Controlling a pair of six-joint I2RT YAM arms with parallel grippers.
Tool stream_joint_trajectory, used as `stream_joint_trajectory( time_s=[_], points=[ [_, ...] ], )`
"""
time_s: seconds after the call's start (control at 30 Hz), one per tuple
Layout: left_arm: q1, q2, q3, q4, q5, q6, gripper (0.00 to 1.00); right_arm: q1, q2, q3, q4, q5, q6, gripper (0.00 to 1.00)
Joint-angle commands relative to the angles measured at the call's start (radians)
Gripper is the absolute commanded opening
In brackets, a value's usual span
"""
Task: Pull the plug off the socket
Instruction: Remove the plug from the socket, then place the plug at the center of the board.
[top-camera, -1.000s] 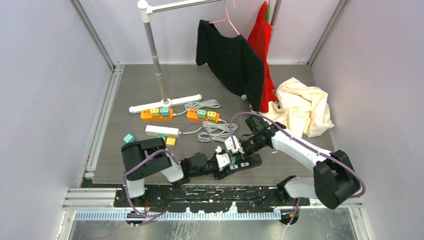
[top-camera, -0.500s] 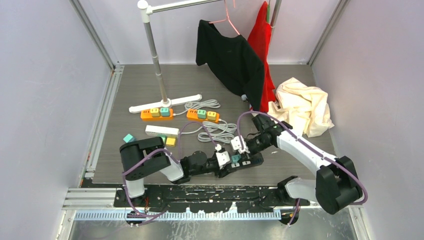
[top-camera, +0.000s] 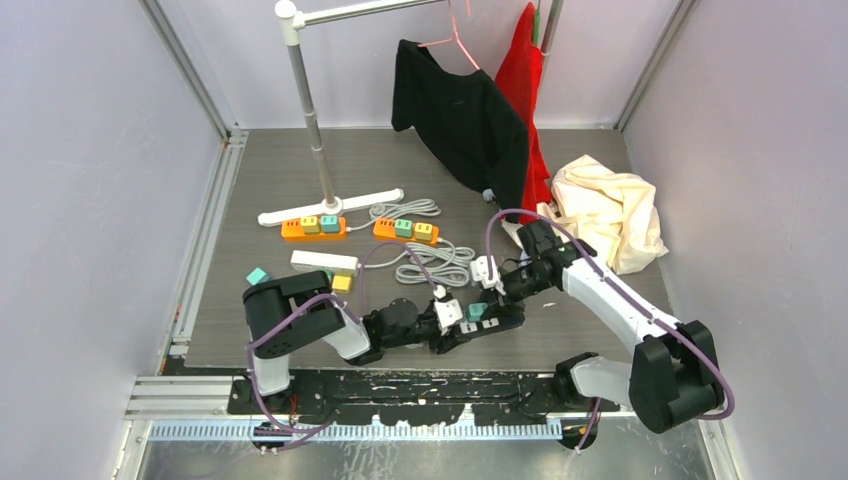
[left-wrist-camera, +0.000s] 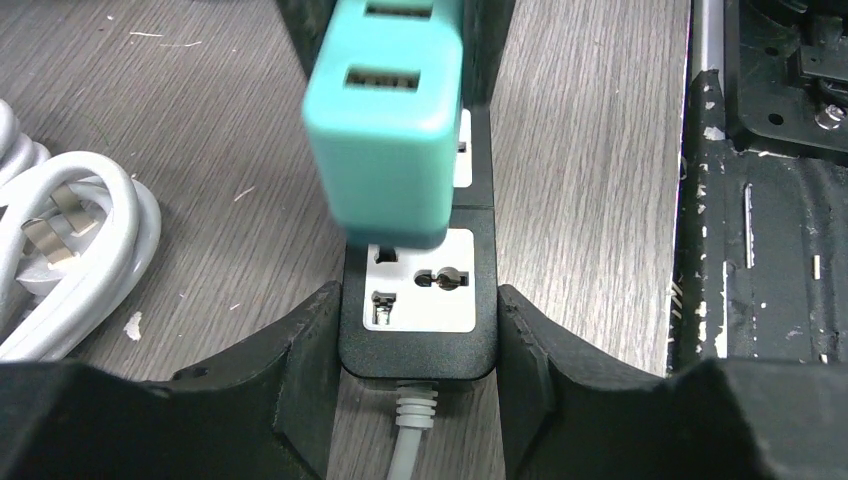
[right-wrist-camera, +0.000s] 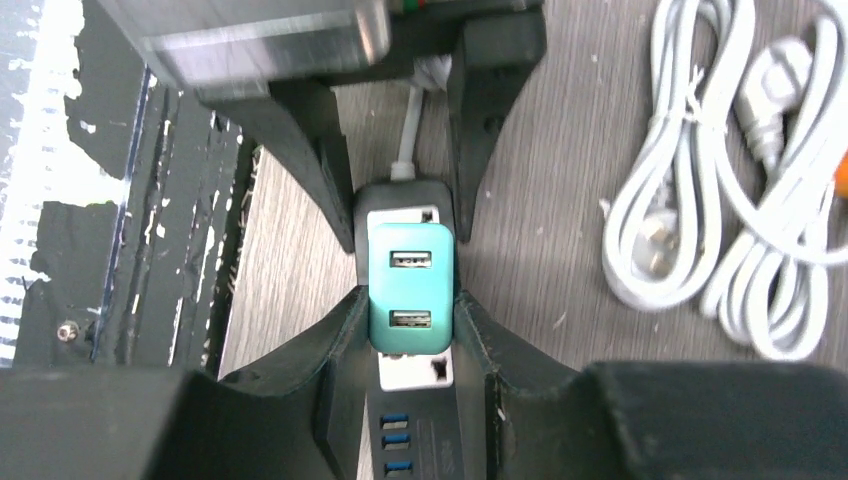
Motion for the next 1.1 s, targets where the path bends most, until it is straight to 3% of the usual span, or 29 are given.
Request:
stream_joint_trajectory(
  time_s=[0.0, 0.03, 0.13, 0.23, 0.33, 0.53, 0.63, 0.7, 0.87, 1.07],
  points=[
    [0.014, 0.037, -0.018, -0.055, -0.061, 0.015, 0.00, -0.072, -0.021, 0.055, -0.177, -0.007, -0.144, 0.01],
    [0.014, 0.029, -0.020, -0.052, -0.070, 0.010, 0.06, -0.090, -0.013, 0.075, -0.213, -0.016, -0.151, 0.01],
    [0.014, -0.027, -0.032, -0.046, -0.093, -0.015, 0.47, -0.161, 0.018, 0.150, -0.345, -0.064, -0.173, 0.01],
    [0.014, -0.115, -0.044, -0.061, -0.108, -0.041, 0.81, -0.227, 0.051, 0.207, -0.485, -0.138, -0.192, 0.02],
    [0.014, -0.230, -0.044, -0.127, -0.107, -0.058, 0.92, -0.269, 0.111, 0.270, -0.653, -0.214, -0.234, 0.02],
    [0.014, -0.476, -0.001, -0.436, -0.079, -0.122, 0.96, -0.299, 0.301, 0.430, -0.920, -0.313, -0.221, 0.02],
    [0.016, -0.608, 0.024, -0.572, -0.100, -0.181, 0.96, -0.298, 0.327, 0.452, -0.921, -0.330, -0.151, 0.02],
    [0.018, -0.690, 0.045, -0.652, -0.137, -0.239, 0.97, -0.300, 0.330, 0.456, -0.860, -0.335, -0.030, 0.02],
    [0.024, -0.809, 0.108, -0.776, -0.245, -0.408, 0.99, -0.302, 0.325, 0.431, -0.533, -0.295, 0.463, 0.02],
    [0.025, -0.798, 0.195, -0.844, -0.309, -0.569, 1.00, -0.302, 0.332, 0.413, -0.410, -0.269, 0.652, 0.04]
  ],
)
